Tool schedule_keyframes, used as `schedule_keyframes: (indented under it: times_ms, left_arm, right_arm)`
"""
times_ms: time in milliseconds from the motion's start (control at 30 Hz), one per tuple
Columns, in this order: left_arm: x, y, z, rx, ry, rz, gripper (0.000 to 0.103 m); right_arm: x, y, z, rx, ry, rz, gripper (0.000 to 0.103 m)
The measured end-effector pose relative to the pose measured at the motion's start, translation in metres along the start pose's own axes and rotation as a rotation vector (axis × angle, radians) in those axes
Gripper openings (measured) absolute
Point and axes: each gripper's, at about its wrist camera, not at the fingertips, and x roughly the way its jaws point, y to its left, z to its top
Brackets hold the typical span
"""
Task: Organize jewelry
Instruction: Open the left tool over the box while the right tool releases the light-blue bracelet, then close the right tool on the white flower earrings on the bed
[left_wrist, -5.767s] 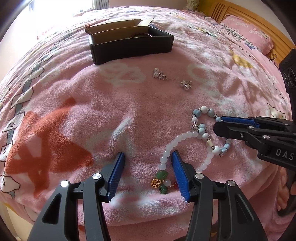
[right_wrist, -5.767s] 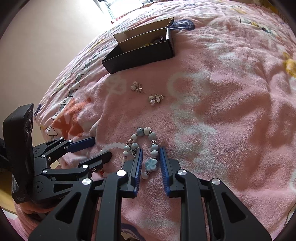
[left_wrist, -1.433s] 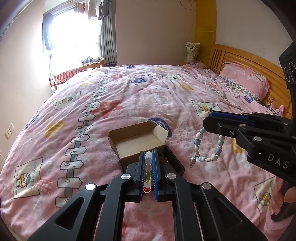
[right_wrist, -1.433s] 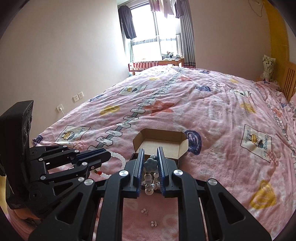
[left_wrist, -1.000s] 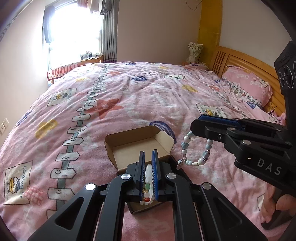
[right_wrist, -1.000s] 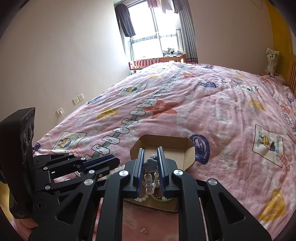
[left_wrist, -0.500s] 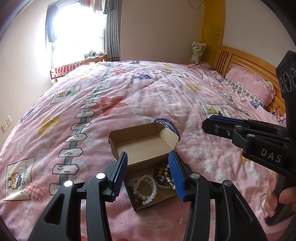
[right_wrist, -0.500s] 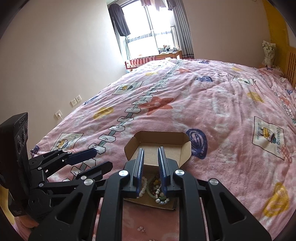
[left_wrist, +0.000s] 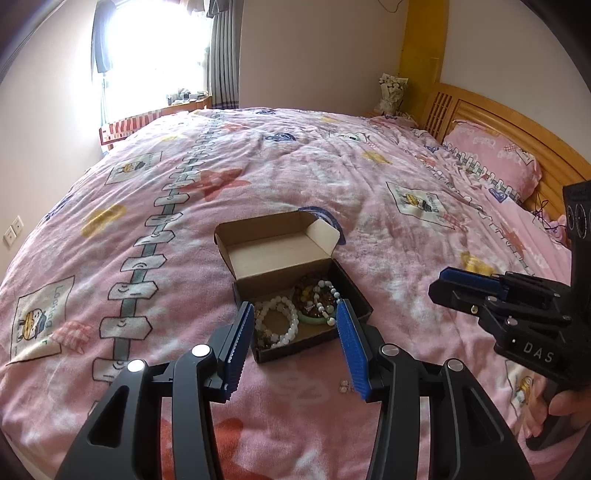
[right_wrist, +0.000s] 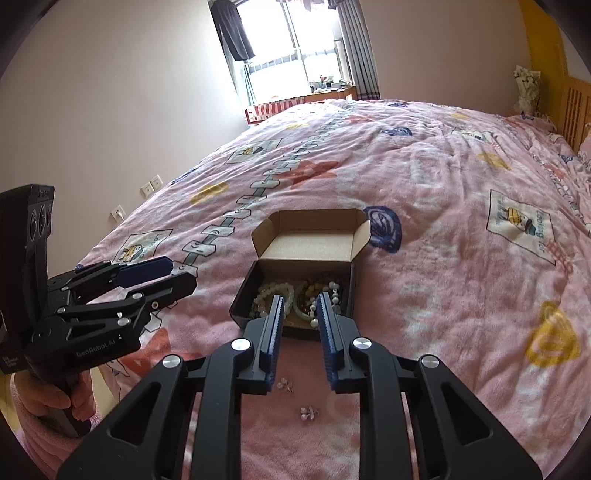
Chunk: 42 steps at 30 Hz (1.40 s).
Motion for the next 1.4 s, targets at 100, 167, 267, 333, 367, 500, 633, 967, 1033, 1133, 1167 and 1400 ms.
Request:
schedule_keyframes:
  times_ms: [100, 167, 267, 333, 367, 500, 633, 967, 1033, 1133, 1167, 1400]
  left_arm:
    - [0.003, -0.004, -0.007, 0.001, 0.021, -0.015, 0.048]
    - [0.006, -0.007, -0.013, 0.006, 0.038, -0.026, 0.048]
    - [0.014, -0.011, -0.021, 0.007, 0.064, -0.039, 0.048]
    - [0.021, -0.013, -0.028, 0.004, 0.082, -0.05, 0.05]
    - [0.025, -0.014, -0.032, 0.003, 0.091, -0.047, 0.054]
    - [0.042, -0.019, -0.046, 0.005, 0.134, -0.051, 0.057]
    - [0.06, -0.02, -0.057, 0.0, 0.19, -0.06, 0.057]
    - [0.09, -0.025, -0.068, 0.024, 0.265, -0.087, 0.057]
    - [0.097, -0.025, -0.068, 0.02, 0.275, -0.084, 0.057]
    - [0.11, -0.024, -0.069, 0.007, 0.298, -0.09, 0.057]
    - [0.114, -0.024, -0.07, 0.007, 0.304, -0.09, 0.057]
    - [0.126, -0.025, -0.072, 0.016, 0.309, -0.059, 0.057]
  right_arm:
    - [0.004, -0.007, -0.022, 0.035, 0.028, 0.009, 0.025]
    - [0.007, -0.01, -0.036, 0.047, 0.038, -0.029, 0.025]
    - [0.016, -0.013, -0.056, 0.058, 0.073, -0.036, 0.025]
    - [0.023, -0.014, -0.069, 0.071, 0.102, -0.027, 0.025]
    - [0.026, -0.014, -0.074, 0.074, 0.111, -0.027, 0.025]
    - [0.038, -0.015, -0.089, 0.089, 0.141, -0.009, 0.025]
    - [0.05, -0.015, -0.098, 0.099, 0.168, 0.006, 0.026]
    - [0.075, -0.017, -0.11, 0.1, 0.211, 0.018, 0.029]
    - [0.079, -0.019, -0.11, 0.108, 0.21, 0.02, 0.03]
    - [0.086, -0.02, -0.109, 0.115, 0.209, 0.025, 0.032]
    - [0.089, -0.019, -0.109, 0.112, 0.211, 0.022, 0.032]
    - [0.1, -0.009, -0.111, 0.058, 0.203, -0.036, 0.032]
